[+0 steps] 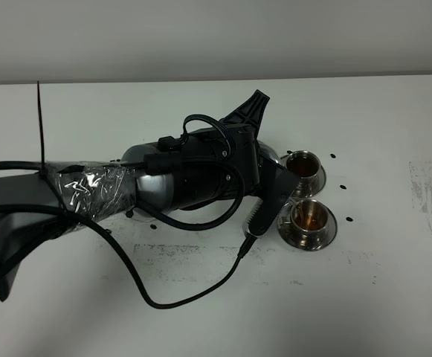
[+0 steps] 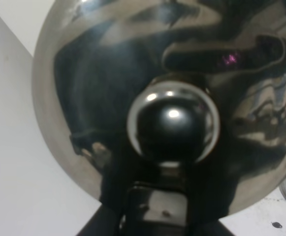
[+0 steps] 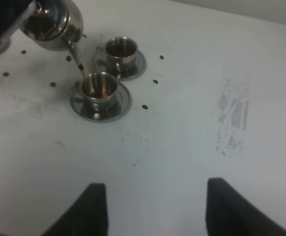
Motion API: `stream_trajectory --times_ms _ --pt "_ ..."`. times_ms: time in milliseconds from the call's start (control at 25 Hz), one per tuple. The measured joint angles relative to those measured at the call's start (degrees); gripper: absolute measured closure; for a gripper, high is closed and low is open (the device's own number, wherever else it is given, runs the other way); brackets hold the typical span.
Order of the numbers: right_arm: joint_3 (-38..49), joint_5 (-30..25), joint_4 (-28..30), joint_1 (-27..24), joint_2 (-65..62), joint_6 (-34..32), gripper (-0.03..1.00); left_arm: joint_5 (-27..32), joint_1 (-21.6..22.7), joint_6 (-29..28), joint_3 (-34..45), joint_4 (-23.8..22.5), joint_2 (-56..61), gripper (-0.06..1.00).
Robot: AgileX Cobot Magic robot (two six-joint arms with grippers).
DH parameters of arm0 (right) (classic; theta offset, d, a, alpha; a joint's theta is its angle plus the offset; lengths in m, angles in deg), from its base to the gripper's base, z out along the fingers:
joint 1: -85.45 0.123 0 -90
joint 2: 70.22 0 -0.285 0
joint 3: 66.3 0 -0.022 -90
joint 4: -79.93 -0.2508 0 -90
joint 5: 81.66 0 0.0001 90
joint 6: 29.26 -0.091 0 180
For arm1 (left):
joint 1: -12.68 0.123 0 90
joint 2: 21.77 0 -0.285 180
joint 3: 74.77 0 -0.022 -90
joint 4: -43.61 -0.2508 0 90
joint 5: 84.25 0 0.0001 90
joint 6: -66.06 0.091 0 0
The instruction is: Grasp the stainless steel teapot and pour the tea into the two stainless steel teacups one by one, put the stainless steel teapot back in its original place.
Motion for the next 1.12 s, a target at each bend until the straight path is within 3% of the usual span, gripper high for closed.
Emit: stream_trajectory --times_ms 1120 --pt "0.00 0.00 0.00 0.00 0.00 0.00 0.54 0.00 0.00 0.86 0.00 -1.62 0.00 0.77"
